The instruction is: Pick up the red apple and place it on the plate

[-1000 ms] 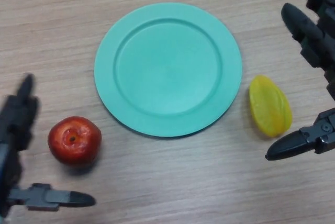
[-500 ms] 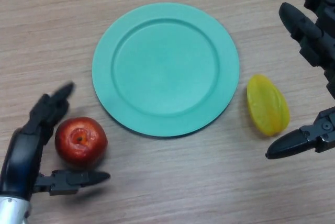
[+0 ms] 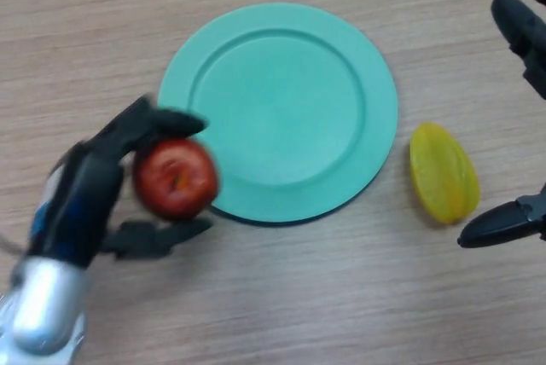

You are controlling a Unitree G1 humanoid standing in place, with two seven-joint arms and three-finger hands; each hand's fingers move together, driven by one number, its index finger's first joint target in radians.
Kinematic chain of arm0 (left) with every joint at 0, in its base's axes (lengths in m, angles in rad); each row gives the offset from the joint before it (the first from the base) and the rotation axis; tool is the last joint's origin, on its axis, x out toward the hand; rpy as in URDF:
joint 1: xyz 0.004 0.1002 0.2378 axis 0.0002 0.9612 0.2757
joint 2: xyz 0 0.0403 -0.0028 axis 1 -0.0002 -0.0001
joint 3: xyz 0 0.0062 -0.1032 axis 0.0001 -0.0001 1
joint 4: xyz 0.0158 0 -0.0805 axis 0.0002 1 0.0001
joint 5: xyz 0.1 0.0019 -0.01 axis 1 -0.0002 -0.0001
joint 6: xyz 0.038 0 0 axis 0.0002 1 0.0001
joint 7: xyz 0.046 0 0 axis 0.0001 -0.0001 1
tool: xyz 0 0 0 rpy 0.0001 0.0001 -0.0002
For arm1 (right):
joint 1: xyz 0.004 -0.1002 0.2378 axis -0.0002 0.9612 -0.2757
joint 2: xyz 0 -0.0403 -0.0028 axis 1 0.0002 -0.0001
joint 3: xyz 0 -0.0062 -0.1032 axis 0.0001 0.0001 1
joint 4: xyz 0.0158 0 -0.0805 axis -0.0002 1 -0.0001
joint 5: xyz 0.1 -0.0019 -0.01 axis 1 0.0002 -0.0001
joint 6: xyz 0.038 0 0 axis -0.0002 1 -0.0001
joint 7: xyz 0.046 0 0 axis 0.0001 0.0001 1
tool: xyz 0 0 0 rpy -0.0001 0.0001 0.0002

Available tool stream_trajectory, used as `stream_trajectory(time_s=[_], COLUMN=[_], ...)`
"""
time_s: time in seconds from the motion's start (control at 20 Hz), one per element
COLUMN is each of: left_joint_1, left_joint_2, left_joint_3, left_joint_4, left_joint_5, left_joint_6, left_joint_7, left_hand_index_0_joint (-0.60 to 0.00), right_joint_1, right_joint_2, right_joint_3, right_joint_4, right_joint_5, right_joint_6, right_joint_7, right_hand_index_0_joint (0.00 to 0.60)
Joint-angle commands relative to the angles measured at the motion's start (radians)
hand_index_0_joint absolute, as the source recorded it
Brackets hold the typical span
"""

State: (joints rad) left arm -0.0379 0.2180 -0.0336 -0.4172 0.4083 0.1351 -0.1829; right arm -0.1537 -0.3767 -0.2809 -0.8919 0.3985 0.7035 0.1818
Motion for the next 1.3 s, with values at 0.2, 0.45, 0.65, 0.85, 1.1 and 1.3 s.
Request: stream_trajectory(time_s=[0.2,0.45,0.65,0.85,1.1,1.3], left_joint_1=[-0.239,-0.289,-0.304,-0.283,-0.192,-0.047], left_joint_2=[-0.010,-0.025,-0.028,-0.028,0.002,0.046], left_joint_3=[-0.044,-0.046,-0.064,-0.045,0.044,0.185], left_joint_4=[0.102,0.191,0.245,0.192,-0.080,-0.262], left_joint_5=[-0.096,-0.098,-0.073,-0.090,-0.228,-0.424], left_joint_6=[-0.056,-0.090,-0.050,-0.026,0.105,0.036], left_joint_7=[0.092,0.103,0.106,0.117,0.063,0.028], left_hand_index_0_joint=[-0.600,-0.300,0.000,0.000,0.000,0.000], right_joint_1=[0.003,0.015,0.017,0.019,-0.008,-0.024], right_joint_2=[-0.036,-0.038,-0.041,-0.039,-0.050,-0.046], right_joint_3=[-0.093,-0.114,-0.130,-0.120,-0.101,-0.079], right_joint_4=[-0.055,-0.052,-0.039,-0.026,-0.010,0.008], right_joint_5=[0.076,0.073,0.066,0.046,0.041,0.041], right_joint_6=[-0.127,-0.132,-0.146,-0.164,-0.149,-0.152], right_joint_7=[-0.019,-0.005,0.003,0.008,0.008,0.008], right_hand_index_0_joint=[0.000,0.000,0.000,0.000,0.000,0.000])
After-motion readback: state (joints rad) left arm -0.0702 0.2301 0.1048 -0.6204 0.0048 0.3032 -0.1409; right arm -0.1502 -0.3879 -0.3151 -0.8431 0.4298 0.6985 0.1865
